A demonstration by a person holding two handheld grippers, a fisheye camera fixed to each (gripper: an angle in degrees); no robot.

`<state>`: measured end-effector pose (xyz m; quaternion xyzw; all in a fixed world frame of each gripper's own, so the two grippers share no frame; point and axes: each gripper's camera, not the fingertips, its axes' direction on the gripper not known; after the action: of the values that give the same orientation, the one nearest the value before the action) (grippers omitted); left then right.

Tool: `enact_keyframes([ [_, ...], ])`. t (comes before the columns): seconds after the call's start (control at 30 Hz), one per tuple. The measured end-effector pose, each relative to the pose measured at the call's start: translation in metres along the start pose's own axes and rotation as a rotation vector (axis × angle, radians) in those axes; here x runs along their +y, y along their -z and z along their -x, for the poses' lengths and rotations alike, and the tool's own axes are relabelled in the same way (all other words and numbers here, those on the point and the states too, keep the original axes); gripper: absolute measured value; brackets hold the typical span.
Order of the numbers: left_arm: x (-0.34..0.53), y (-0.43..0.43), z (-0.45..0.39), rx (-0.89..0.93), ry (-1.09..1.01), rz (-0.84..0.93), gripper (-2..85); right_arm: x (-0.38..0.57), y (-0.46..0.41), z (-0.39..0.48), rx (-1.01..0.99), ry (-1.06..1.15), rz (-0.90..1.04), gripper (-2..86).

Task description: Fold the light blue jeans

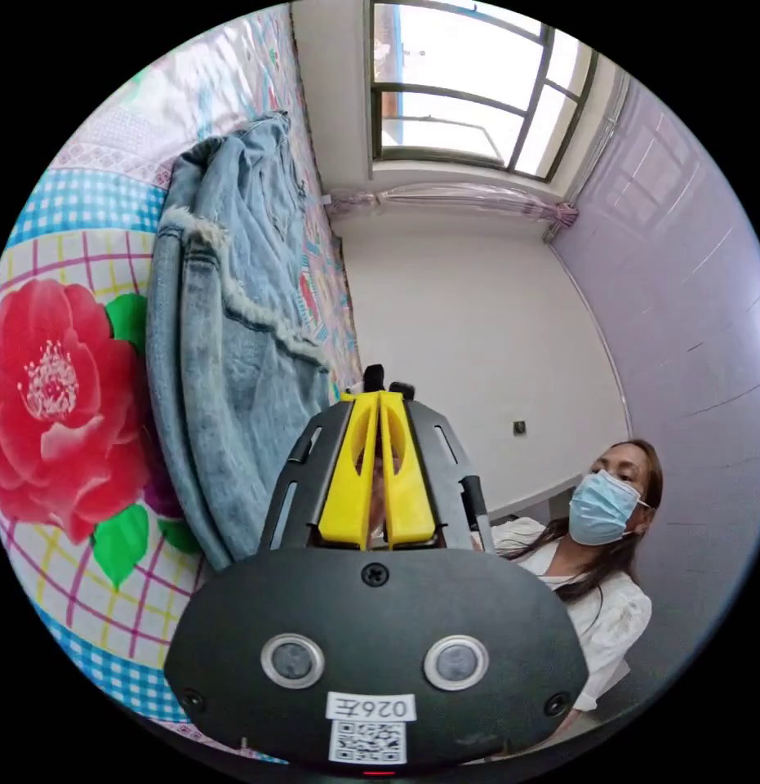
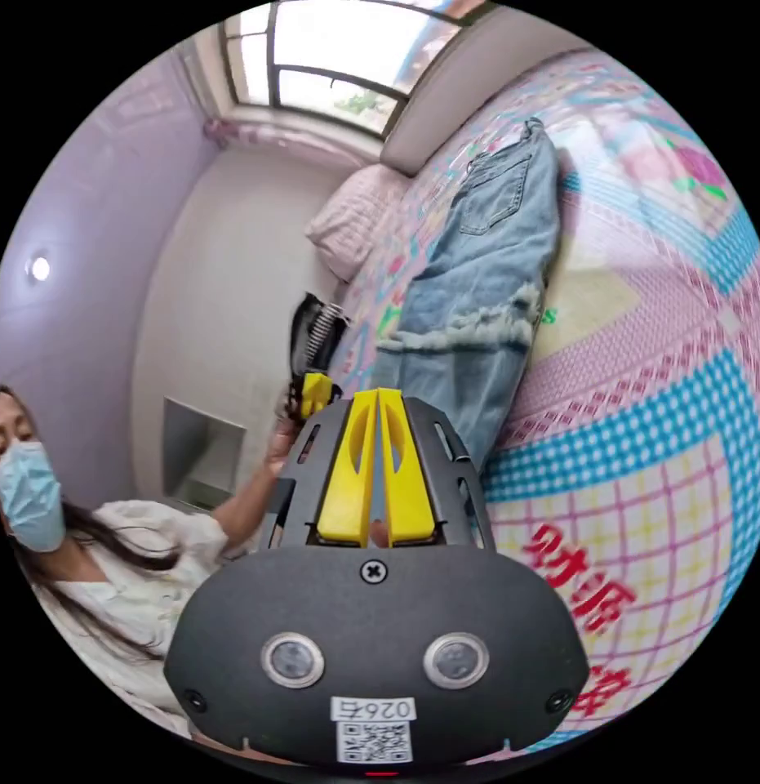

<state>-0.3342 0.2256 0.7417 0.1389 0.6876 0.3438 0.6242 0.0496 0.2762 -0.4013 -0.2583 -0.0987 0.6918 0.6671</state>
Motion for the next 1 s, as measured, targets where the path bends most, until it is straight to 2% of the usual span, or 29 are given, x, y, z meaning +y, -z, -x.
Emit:
enact_keyframes([
  [0.03,0.000,-0.008,0.008,-0.080,0.018,0.017,-1.0,-0.010,-0.020,-0.003,0.181,0.011,0.065,-0.9],
  [0.07,0.003,-0.019,0.025,-0.239,0.065,0.054,-1.0,-0.012,-0.029,-0.006,0.279,0.013,0.102,-0.9],
  [0.13,0.014,-0.028,0.031,-0.190,0.058,0.038,-1.0,-0.009,-0.032,-0.008,0.212,0.020,0.109,-0.9],
  [0.23,0.055,-0.029,0.003,-0.225,-0.060,-0.004,-1.0,0.024,-0.012,0.015,0.280,0.050,0.016,-0.9],
  [0.27,0.076,-0.028,-0.018,-0.265,-0.132,-0.008,-1.0,0.033,-0.005,0.022,0.275,0.067,-0.020,-0.9],
  [0.33,0.116,-0.023,-0.062,-0.328,-0.290,-0.068,-0.9,0.079,0.031,0.060,0.202,0.160,-0.220,-0.9],
  [0.4,0.173,-0.015,-0.147,-0.507,-0.549,-0.259,-0.8,0.114,0.062,0.096,0.200,0.212,-0.381,-0.8],
  [0.43,0.187,-0.014,-0.171,-0.552,-0.625,-0.319,-0.8,0.135,0.081,0.129,0.260,0.259,-0.476,-0.6],
  [0.5,0.236,-0.022,-0.262,-0.639,-0.936,-0.511,-0.3,0.167,0.103,0.190,0.409,0.380,-0.622,-0.2],
  [0.57,0.268,-0.036,-0.315,-0.602,-1.146,-0.595,1.1,0.201,0.115,0.251,0.547,0.528,-0.836,1.5],
  [0.6,0.289,-0.046,-0.341,-0.519,-1.289,-0.641,6.8,0.225,0.115,0.287,0.575,0.671,-1.006,3.8],
  [0.63,0.300,-0.051,-0.353,-0.470,-1.361,-0.669,9.7,0.244,0.112,0.316,0.553,0.806,-1.153,7.6],
  [0.67,0.321,-0.059,-0.371,-0.361,-1.480,-0.716,10.6,0.251,0.110,0.327,0.526,0.845,-1.213,9.5],
  [0.7,0.338,-0.065,-0.385,-0.257,-1.570,-0.735,8.7,0.260,0.108,0.345,0.440,0.896,-1.287,9.8],
  [0.77,0.355,-0.070,-0.400,-0.144,-1.661,-0.690,3.0,0.265,0.104,0.367,0.326,0.982,-1.279,3.8],
  [0.8,0.357,-0.071,-0.406,-0.076,-1.679,-0.610,0.8,0.265,0.099,0.382,0.304,1.013,-1.186,0.4],
  [0.87,0.344,-0.074,-0.407,-0.026,-1.646,-0.442,0.1,0.259,0.089,0.402,0.389,0.941,-1.059,-0.4],
  [0.93,0.320,-0.086,-0.394,-0.123,-1.454,-0.322,0.1,0.252,0.056,0.412,0.611,0.877,-0.925,-0.7],
  [1.0,0.308,-0.113,-0.343,-0.430,-1.238,-0.288,4.7,0.246,0.024,0.399,0.711,0.798,-0.780,-0.6],
])
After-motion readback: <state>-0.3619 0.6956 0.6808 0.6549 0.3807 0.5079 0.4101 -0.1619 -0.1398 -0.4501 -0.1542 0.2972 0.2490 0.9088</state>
